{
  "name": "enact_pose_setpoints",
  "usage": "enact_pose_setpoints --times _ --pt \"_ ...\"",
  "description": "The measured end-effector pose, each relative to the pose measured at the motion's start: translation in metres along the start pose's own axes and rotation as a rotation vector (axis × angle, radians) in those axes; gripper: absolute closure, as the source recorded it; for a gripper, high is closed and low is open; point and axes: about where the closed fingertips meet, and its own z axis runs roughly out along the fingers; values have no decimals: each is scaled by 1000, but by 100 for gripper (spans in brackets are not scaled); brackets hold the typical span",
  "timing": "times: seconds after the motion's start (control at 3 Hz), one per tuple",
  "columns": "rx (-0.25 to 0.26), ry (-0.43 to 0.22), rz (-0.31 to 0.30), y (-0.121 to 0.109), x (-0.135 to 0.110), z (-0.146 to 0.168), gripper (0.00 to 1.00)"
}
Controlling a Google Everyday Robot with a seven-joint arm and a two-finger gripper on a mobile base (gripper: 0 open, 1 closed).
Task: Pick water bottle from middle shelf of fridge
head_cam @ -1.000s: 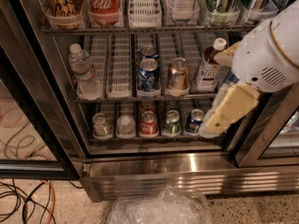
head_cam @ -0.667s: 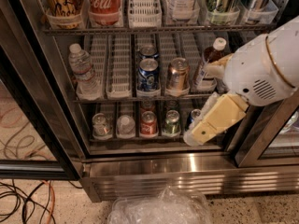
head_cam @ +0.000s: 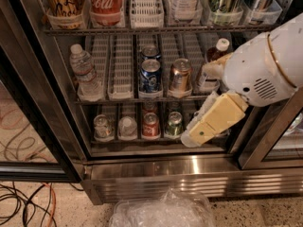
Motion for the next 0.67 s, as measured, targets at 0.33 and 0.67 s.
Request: enact_pose_setpoints --times 0.33,0.67 --pt "16 -51 15 3 -11 16 0" --pt "23 -139 83 15 -25 57 0"
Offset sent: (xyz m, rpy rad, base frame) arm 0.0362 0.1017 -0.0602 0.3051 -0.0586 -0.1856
